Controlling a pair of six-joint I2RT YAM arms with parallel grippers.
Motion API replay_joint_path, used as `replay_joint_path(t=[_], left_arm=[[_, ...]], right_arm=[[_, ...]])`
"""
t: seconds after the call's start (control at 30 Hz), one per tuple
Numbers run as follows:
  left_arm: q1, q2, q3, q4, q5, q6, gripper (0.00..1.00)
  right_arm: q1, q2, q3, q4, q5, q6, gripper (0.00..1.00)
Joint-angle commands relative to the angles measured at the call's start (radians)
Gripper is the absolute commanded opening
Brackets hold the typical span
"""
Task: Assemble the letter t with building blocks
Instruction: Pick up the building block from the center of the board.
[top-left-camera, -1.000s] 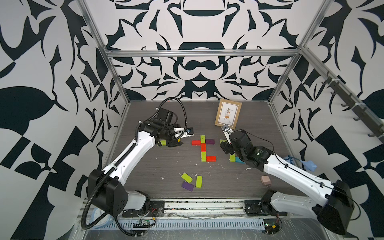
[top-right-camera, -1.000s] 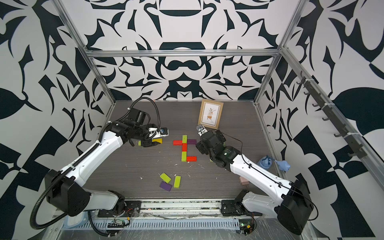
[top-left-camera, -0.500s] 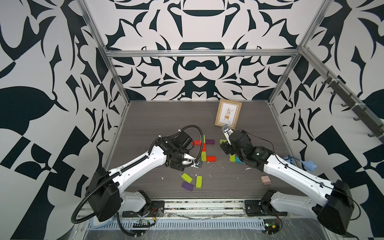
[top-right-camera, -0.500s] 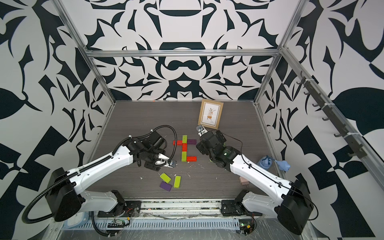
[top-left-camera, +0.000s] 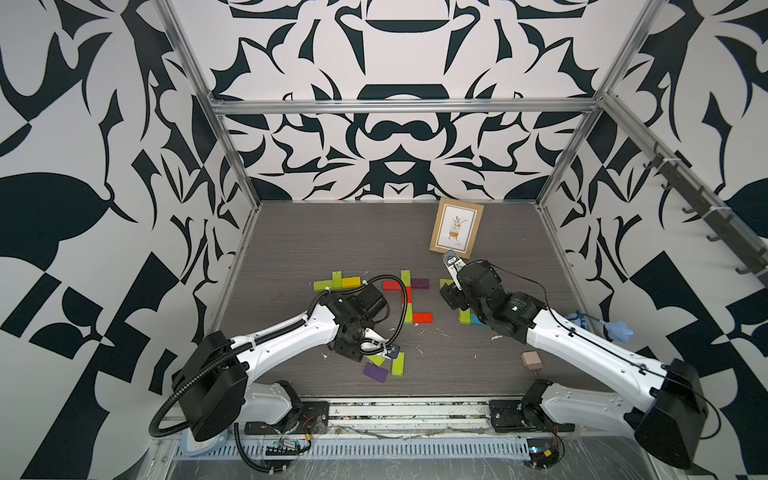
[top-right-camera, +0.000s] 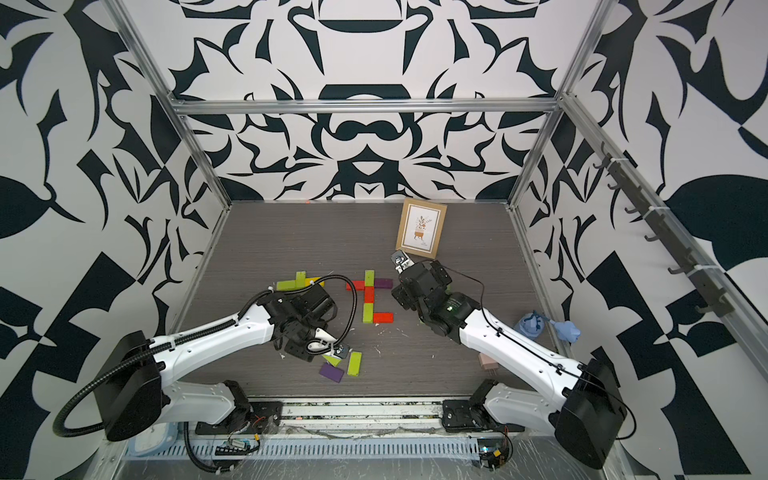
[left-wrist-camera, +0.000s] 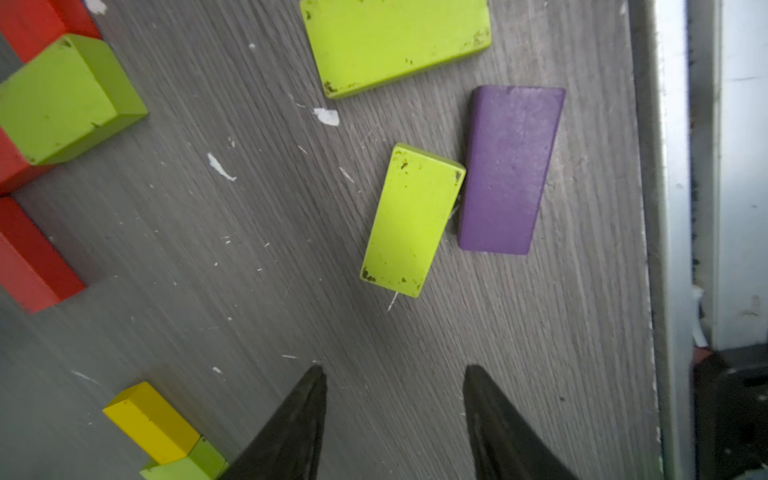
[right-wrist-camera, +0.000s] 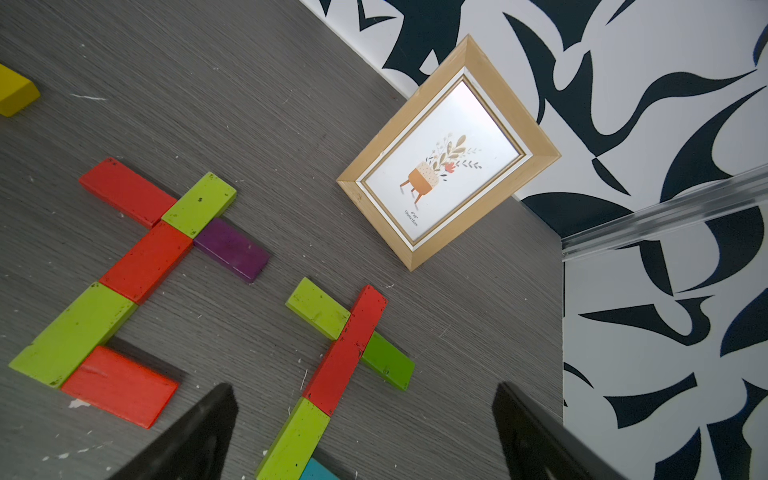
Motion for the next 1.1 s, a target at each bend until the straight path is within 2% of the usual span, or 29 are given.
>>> replay_joint_path(t=[0.0,0.5,1.07], left_arm=[[-0.006,0.025,-0.022,0.042,0.000,0.017,0.56],[-0.032,0.171,0.012,0.072,0.000,0.006,0.55],[-0.050,0.221,0.031,0.111,0.011,0.010,0.58]], right_arm=[[0.008,-0.001,0.017,0.014,0.023,-0.001,1.00],[0.014,-0.020,0.017,0.015,0.017,-0.004,1.00],[0.015,-0.031,0.018,0.015,0.010,-0.005,1.00]])
